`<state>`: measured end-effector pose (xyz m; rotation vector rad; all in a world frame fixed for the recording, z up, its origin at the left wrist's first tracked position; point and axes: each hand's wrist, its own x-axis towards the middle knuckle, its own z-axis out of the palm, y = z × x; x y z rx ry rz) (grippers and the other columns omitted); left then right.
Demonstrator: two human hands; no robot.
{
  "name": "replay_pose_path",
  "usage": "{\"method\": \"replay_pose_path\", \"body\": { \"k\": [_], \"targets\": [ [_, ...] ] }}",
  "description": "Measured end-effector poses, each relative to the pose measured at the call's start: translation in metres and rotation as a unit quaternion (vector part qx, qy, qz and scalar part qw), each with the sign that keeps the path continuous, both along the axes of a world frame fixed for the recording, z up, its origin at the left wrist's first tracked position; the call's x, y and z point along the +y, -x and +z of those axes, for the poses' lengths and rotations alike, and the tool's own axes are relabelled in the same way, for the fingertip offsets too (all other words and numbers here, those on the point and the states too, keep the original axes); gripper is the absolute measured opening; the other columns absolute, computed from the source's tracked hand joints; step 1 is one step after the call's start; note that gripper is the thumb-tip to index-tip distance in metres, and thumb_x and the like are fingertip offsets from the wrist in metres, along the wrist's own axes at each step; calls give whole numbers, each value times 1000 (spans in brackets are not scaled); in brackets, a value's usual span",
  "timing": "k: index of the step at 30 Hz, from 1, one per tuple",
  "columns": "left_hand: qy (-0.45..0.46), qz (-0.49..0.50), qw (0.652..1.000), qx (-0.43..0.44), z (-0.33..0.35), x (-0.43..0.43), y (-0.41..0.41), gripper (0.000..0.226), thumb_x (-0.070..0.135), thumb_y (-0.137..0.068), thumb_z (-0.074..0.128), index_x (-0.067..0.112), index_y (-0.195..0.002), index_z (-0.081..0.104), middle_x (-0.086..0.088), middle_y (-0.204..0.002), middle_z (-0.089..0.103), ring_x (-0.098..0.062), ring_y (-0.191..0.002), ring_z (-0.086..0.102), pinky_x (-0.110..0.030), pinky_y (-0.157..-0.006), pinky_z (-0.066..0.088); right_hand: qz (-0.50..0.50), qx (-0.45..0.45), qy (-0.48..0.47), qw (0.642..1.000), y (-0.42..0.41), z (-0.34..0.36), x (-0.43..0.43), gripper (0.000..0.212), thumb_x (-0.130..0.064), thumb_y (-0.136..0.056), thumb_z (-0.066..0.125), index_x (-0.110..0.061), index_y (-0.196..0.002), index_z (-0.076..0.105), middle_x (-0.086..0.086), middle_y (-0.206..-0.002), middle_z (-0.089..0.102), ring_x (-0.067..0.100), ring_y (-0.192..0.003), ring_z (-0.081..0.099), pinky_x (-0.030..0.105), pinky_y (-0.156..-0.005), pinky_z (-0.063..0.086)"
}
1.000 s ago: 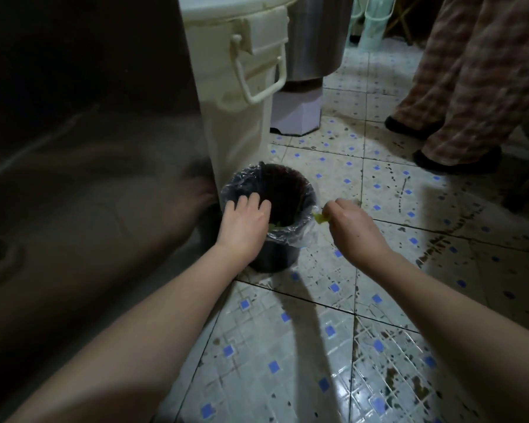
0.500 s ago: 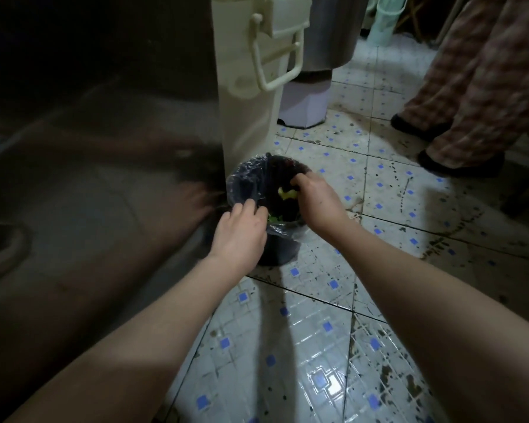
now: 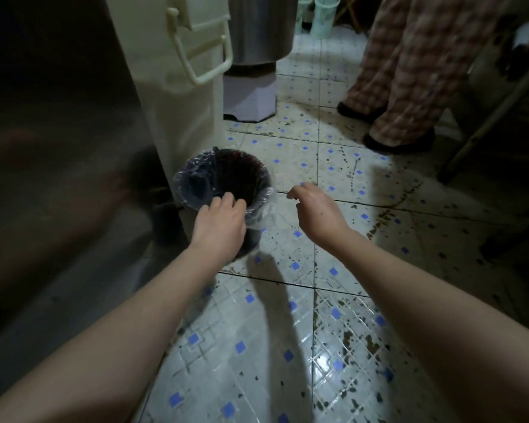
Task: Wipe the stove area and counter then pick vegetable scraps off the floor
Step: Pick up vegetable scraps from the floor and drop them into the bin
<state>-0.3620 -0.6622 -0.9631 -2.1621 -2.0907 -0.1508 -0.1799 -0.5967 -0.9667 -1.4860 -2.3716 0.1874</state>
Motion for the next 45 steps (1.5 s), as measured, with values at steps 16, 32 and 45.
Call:
{"method": "replay_pose_path", "body": {
  "k": [16,32,45],
  "targets": [
    [22,38,999,10,-14,-28,41,27,24,-95,43,15,-119,52,-6,-115,52,-27,-104,52,-37,-79,44,-7,103,-7,995,65,10,11,33,4,-88,45,-16,-107,62,6,-110,62,25,-96,57,29,-69,38],
    [7,41,999,-16,-21,-24,40,26,24,-95,46,17,-119,52,-5,-116,52,-24,-103,52,-36,-80,44,2,110,13,994,80,-10,20,50,7,-83,49,-19,-125,58,7,-117,65,27,-105,61,35,-79,49],
    [-4,-7,1000,21,-10,-18,2,22,25,-96,42,16,-115,50,-6,-116,51,-27,-106,51,-36,-82,42,-16,93,5,996,28,-12,-3,32,1,-88,52,-19,-110,64,2,-108,69,22,-98,63,31,-73,48]
  ]
}}
